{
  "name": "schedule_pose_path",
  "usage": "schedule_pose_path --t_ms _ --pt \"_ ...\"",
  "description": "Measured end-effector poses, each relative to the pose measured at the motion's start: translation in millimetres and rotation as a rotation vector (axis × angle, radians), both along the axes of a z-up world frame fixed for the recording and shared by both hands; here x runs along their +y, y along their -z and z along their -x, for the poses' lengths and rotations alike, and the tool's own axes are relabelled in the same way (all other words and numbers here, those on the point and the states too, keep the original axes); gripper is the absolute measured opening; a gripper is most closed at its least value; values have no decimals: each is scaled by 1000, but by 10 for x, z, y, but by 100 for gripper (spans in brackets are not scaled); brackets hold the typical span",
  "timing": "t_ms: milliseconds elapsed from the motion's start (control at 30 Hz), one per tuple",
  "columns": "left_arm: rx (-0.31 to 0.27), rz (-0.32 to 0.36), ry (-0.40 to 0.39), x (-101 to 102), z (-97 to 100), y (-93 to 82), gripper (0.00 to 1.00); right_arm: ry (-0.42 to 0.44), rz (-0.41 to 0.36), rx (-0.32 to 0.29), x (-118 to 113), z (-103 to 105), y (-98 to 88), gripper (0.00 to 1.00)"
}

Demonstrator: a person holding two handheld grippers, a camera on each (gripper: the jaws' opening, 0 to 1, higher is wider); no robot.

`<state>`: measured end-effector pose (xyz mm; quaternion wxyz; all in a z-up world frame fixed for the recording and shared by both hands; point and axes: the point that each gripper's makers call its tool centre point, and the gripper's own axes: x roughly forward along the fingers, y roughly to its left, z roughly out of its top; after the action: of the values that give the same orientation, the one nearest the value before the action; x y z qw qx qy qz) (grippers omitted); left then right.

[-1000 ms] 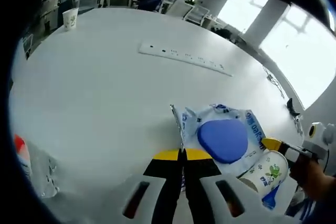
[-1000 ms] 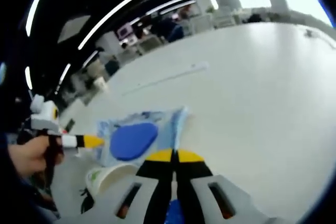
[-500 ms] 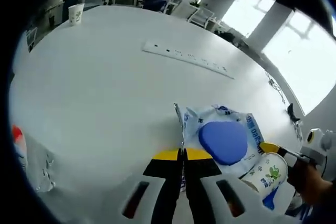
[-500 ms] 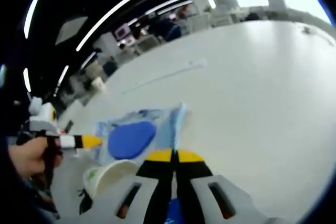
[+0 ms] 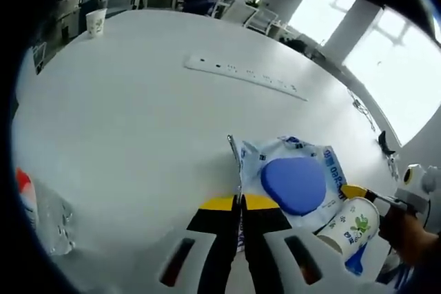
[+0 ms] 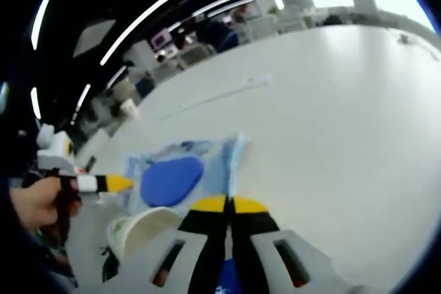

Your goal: Arrange the tabletop items into an orderly group along one side of the table until the central work area is clear of visible clutter.

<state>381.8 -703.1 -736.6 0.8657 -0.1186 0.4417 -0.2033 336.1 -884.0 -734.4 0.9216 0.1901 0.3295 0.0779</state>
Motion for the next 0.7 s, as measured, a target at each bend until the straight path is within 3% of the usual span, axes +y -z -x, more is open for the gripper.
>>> schedule_pose_path --t_ms 300,367,533,633,700 --pt "-30 15 6 -2 -10 -7 7 -15 4 -4 1 -11 15 0" --pt "-52 17 9 -4 -5 -21 14 -1 -30 -6 -1 -16 21 3" --pt "-77 26 -14 -22 -12 -59 34 -10 -26 -38 66 -8 -19 13" --pt "-114 20 -19 -26 -51 -126 46 -1 -17 -81 74 -39 -104 23" --pt "-136 5 4 -40 -64 -169 48 14 -23 -93 58 -59 -141 31"
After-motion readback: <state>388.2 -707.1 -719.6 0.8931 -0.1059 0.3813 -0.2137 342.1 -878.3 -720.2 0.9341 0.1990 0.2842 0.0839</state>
